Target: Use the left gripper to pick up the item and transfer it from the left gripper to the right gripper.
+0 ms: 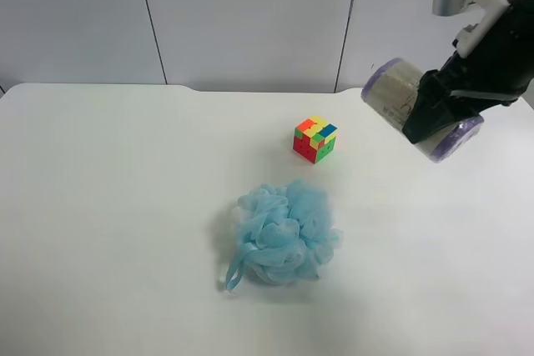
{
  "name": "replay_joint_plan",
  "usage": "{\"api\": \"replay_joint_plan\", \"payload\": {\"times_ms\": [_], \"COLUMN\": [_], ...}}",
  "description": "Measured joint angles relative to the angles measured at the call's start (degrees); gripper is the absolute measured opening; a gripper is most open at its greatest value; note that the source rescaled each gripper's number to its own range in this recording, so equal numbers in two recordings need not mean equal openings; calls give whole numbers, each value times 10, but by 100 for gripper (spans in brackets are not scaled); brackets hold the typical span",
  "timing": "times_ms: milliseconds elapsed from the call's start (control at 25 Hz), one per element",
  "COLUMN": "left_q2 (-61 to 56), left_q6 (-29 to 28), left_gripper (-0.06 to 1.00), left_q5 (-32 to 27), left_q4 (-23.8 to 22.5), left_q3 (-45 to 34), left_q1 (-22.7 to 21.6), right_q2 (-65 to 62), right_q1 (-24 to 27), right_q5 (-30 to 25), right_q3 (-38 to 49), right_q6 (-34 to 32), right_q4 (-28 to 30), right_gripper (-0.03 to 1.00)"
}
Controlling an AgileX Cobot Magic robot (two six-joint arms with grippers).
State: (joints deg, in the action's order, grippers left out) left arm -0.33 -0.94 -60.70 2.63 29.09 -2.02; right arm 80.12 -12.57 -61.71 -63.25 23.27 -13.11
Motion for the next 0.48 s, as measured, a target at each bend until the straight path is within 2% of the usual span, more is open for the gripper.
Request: {"api": "replay_joint_plan", "payload": {"times_ms": [480], "left_q2": [0], "left_q6": [0], "left_gripper": [100], "left_q5": [0], "left_q4": [-1], "left_q3": [0], "left_q1": [0], "right_q2": [151], "right_q1": [0], "right_q5": [16], "right_q3": [0], "right_q6": [-29], "right_q4": [75], "right_gripper": [0]}}
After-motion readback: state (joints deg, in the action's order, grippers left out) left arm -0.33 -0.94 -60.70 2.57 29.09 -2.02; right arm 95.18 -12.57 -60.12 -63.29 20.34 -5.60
